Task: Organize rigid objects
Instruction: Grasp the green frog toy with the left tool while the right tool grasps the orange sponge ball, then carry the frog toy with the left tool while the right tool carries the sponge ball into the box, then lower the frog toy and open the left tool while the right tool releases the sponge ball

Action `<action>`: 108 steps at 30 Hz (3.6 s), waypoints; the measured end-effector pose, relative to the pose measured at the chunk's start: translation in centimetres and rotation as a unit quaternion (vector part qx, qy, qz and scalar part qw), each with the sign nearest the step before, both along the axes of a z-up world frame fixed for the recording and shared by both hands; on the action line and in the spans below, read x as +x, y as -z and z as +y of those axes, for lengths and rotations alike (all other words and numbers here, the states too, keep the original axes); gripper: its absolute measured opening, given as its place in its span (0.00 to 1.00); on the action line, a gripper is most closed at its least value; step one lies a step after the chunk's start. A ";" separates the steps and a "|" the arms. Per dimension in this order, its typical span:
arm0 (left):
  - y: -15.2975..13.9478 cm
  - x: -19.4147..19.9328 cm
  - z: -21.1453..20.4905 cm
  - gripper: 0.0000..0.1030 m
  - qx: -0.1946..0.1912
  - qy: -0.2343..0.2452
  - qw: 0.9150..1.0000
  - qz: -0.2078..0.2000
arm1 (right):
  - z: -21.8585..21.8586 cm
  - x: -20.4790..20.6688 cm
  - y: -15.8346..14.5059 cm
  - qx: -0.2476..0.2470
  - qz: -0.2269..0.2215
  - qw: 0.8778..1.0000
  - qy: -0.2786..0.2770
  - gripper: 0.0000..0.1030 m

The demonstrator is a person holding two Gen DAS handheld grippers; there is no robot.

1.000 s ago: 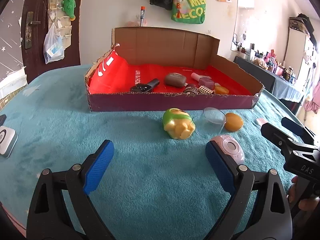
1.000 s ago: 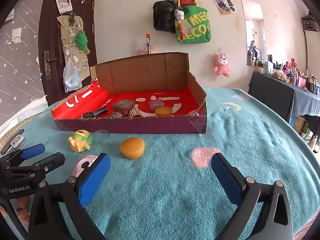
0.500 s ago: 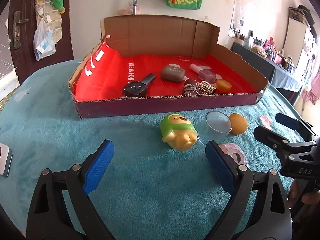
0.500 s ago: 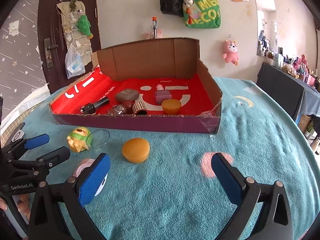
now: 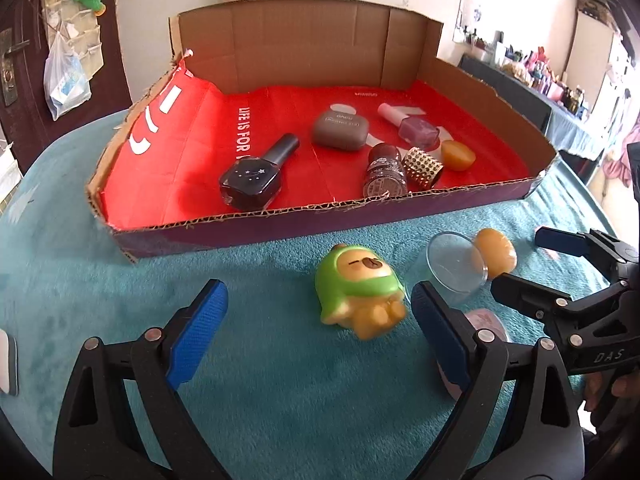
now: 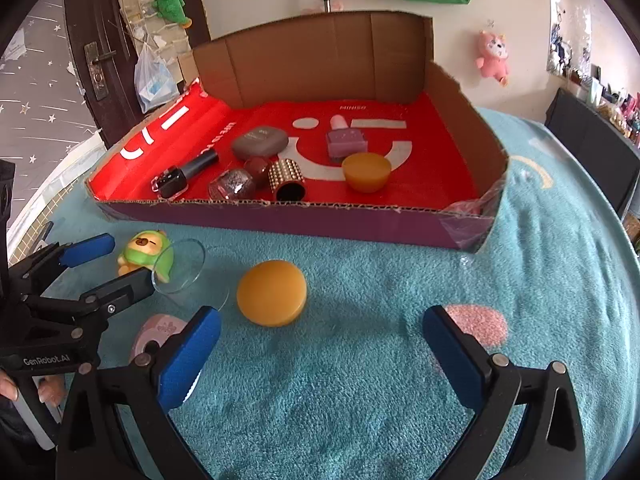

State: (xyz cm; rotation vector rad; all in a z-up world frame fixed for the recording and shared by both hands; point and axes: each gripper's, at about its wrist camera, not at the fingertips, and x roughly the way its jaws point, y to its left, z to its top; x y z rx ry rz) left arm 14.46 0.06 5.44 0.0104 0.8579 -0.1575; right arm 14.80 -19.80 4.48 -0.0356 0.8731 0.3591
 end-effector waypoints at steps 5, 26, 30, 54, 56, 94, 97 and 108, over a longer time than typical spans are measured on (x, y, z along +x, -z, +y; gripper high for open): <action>0.2 0.7 -0.5 0.91 0.009 0.006 1.000 0.005 | 0.7 0.7 0.1 -0.017 0.002 1.000 -0.012 0.90; -0.9 -0.1 -0.8 0.43 -0.041 0.061 0.997 -0.001 | 2.4 -0.8 -1.5 -0.019 -0.032 0.997 -0.064 0.39; -1.1 -0.3 -0.8 0.43 -0.042 0.062 0.997 -0.002 | 2.4 -0.8 -1.5 -0.019 -0.030 0.997 -0.064 0.39; -2.0 -1.0 -0.4 0.43 -0.048 0.064 0.997 -0.009 | 2.6 -0.9 -1.6 -0.022 -0.027 0.997 -0.071 0.39; -2.8 -1.1 0.0 0.43 -0.058 0.071 0.996 -0.010 | 2.5 -1.0 -2.2 -0.007 -0.028 0.997 -0.077 0.39; -1.3 19.6 3.7 0.44 0.059 0.067 0.987 0.133 | 15.1 20.7 -3.2 -0.091 0.097 0.978 -0.161 0.39; -1.3 19.6 3.4 0.44 0.062 0.069 0.987 0.132 | 15.2 21.2 -2.7 -0.091 0.105 0.978 -0.159 0.39; -1.3 19.4 3.1 0.44 0.068 0.071 0.987 0.128 | 15.3 21.6 -2.4 -0.092 0.107 0.977 -0.157 0.39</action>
